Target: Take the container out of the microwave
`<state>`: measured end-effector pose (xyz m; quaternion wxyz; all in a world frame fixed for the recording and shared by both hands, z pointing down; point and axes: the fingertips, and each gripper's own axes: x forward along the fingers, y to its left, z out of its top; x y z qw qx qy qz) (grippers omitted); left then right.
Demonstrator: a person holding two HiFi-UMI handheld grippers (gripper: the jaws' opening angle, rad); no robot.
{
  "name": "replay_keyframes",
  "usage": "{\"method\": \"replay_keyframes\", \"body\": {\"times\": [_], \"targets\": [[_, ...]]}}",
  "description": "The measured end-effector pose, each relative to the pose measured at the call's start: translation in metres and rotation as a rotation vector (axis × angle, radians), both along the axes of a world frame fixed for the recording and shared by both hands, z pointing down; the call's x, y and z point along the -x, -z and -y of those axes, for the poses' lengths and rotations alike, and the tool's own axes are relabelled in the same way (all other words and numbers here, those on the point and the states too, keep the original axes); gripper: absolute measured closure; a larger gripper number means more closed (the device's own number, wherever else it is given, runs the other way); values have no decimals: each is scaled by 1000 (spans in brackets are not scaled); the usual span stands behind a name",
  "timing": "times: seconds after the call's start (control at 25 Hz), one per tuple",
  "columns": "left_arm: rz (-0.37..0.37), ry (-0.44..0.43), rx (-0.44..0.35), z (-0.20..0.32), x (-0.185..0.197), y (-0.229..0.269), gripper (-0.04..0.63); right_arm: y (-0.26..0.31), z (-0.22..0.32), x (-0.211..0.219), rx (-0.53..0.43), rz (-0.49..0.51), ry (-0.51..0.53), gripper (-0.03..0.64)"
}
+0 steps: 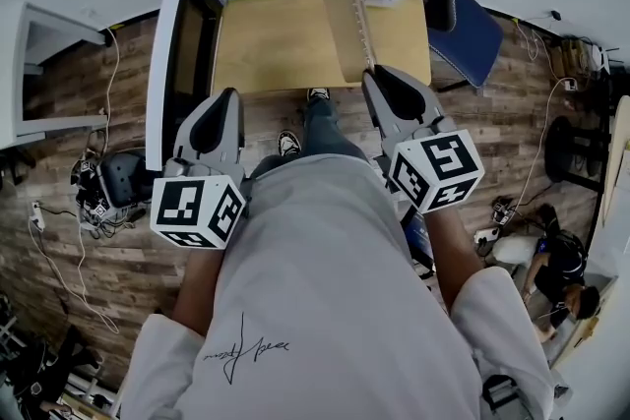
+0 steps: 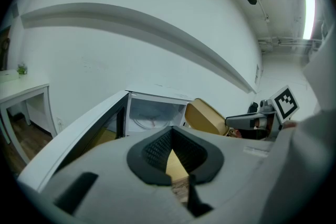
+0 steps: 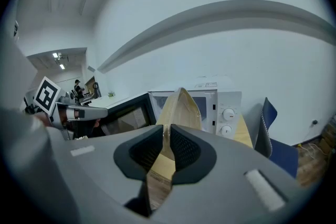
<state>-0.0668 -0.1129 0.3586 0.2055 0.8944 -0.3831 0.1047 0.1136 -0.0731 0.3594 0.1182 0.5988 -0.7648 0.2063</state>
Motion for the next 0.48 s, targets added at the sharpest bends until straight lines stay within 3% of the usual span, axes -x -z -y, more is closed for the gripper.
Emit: {"method": "replay_keyframes", "body": {"times": [0.48], "targets": [[1, 4, 11, 0, 2, -3, 603, -2, 1, 2, 11, 23, 45, 560]]}}
